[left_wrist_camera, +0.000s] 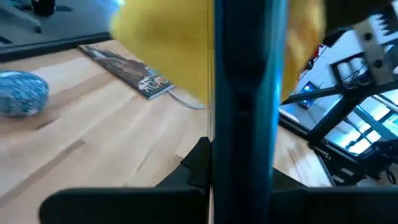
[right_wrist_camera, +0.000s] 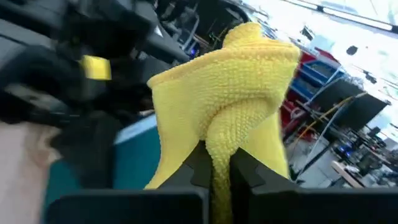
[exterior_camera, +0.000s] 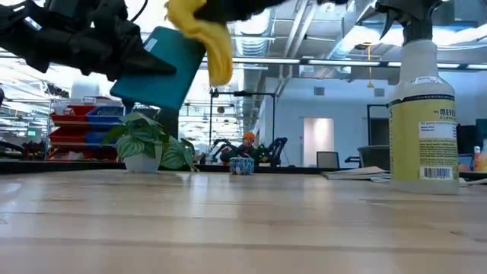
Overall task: Apply microfiber cloth
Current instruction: Wipe the front and back of the blue tablet using the yellow microfiber cloth
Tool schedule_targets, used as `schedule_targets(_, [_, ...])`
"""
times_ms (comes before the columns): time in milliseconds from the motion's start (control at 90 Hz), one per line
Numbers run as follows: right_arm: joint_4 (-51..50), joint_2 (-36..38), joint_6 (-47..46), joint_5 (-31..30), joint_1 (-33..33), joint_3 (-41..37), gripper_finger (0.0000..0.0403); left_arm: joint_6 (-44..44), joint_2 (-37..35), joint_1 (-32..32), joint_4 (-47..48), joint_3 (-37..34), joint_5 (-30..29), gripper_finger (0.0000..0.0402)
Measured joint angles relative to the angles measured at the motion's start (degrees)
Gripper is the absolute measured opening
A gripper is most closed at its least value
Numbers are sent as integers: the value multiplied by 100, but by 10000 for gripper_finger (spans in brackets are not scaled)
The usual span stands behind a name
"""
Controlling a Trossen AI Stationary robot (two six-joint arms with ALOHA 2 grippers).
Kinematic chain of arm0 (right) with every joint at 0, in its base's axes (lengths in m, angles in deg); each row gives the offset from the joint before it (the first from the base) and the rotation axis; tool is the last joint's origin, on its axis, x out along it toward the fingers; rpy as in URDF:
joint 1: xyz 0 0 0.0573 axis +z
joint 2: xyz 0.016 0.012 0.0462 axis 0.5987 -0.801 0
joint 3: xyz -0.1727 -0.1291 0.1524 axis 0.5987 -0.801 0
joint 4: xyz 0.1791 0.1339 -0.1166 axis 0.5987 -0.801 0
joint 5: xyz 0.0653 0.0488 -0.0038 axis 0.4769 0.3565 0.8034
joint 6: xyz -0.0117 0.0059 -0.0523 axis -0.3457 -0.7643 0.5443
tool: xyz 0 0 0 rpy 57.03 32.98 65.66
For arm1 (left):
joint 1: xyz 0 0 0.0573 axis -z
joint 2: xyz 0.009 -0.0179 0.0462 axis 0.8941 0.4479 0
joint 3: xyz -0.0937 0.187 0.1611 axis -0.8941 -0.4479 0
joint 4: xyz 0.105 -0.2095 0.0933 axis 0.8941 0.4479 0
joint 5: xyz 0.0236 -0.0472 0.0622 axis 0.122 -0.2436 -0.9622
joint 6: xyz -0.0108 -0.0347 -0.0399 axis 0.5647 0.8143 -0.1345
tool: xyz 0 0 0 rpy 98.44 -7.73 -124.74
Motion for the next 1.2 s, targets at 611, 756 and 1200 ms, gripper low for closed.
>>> schedule_targets(611, [-1826, -827, -393, 149, -61, 798, 2, -83, 1642, 403, -713, 643, -119, 11])
schedule_targets(756, [-2366, -849, -489, 161, 19, 783, 2, -184, 1536, 399, -478, 652, -141, 11])
schedule_targets(1200, [-746, -490, 330, -580, -209, 766, 2, -139, 1580, 502, -553, 707, 70, 11])
